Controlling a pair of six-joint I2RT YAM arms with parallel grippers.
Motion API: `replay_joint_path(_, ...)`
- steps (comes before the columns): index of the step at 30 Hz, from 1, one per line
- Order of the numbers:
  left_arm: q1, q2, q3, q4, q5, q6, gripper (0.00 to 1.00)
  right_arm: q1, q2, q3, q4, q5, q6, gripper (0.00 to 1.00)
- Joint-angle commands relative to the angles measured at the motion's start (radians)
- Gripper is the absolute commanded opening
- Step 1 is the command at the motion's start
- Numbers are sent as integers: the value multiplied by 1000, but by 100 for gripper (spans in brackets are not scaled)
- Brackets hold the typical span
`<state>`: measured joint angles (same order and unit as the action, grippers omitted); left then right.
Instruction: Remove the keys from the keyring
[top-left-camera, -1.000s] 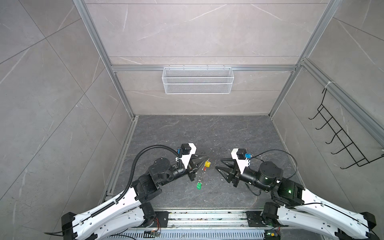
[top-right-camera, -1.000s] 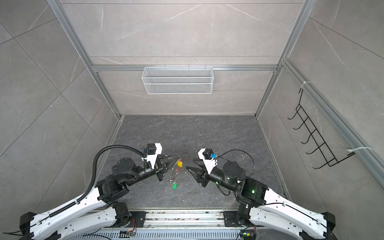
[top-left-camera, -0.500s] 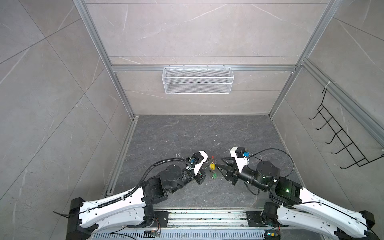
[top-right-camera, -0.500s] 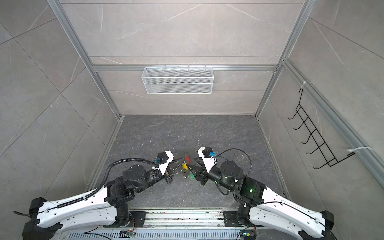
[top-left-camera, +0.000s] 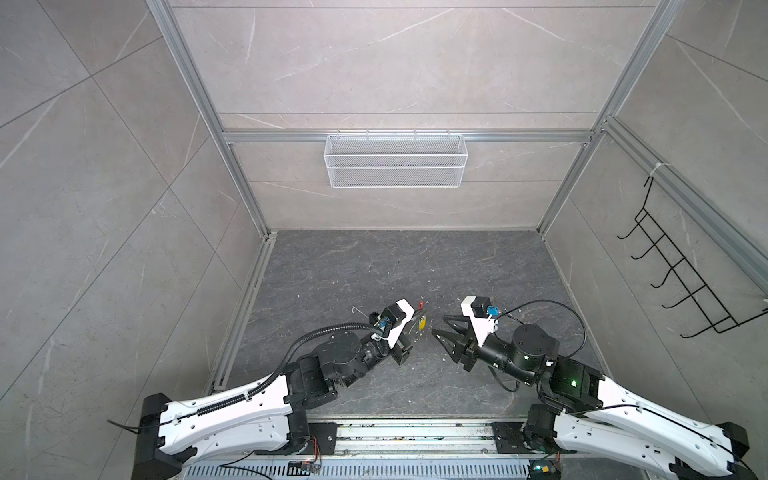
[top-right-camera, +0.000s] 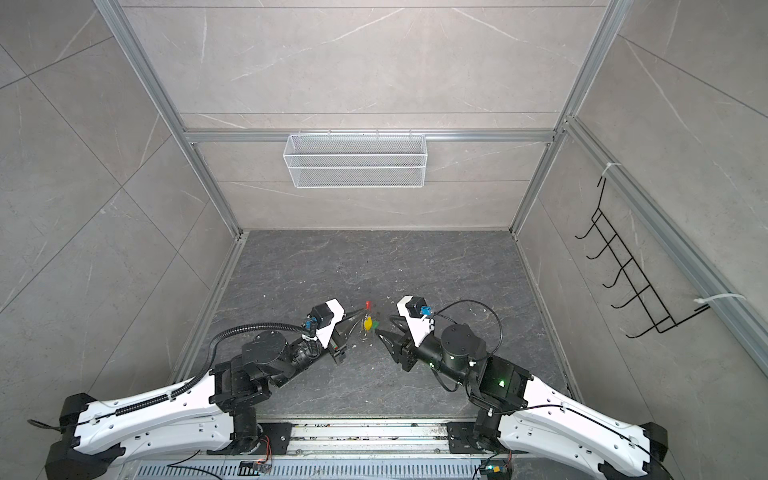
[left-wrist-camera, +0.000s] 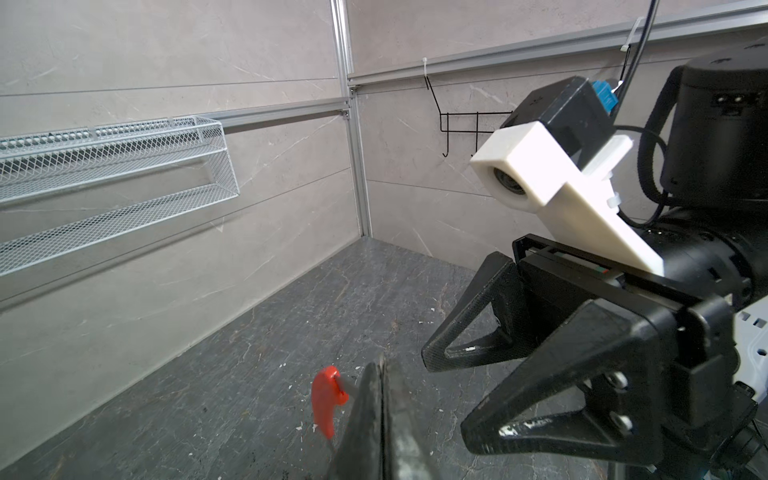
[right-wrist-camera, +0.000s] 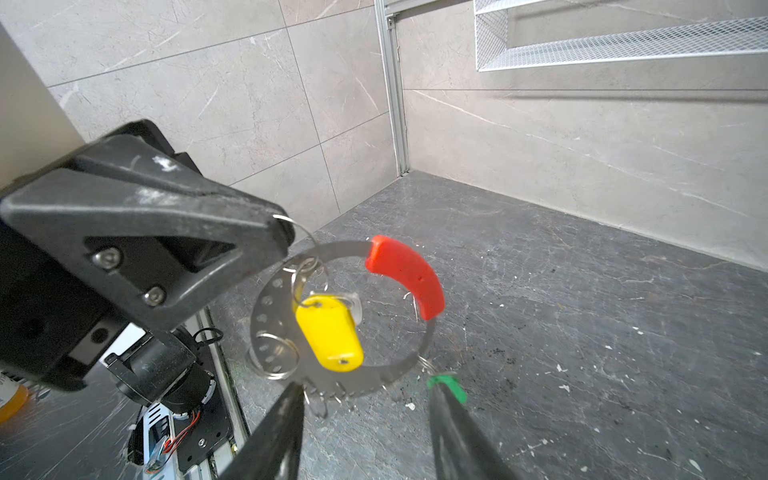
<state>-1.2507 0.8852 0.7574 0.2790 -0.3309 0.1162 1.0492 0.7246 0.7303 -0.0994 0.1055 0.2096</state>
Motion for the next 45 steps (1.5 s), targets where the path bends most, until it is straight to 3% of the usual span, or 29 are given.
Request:
replay_joint_path(1, -6, -1, 5, 81, 10, 31, 0, -2, 1, -6, 31, -10, -10, 51)
replay_joint_path(11, -7, -2, 5, 61, 41, 29, 0, -2, -1, 37, 31, -81, -39, 50)
replay_joint_path(20, -4, -130, -5, -83, 284, -56, 0, -2, -45, 77, 3, -203, -74, 43)
replay_joint_path(25, 8, -207, -32, -104, 355, -102, 0, -3, -61, 82, 10, -290, -70, 41)
replay_joint_path(32, 10, -210, -27, -113, 391, -130, 0, -3, -1, 109, 46, -429, -47, 40)
replay_joint_path(45, 10, -206, -27, -112, 428, -147, 0, -3, 43, 130, 93, -492, -36, 30)
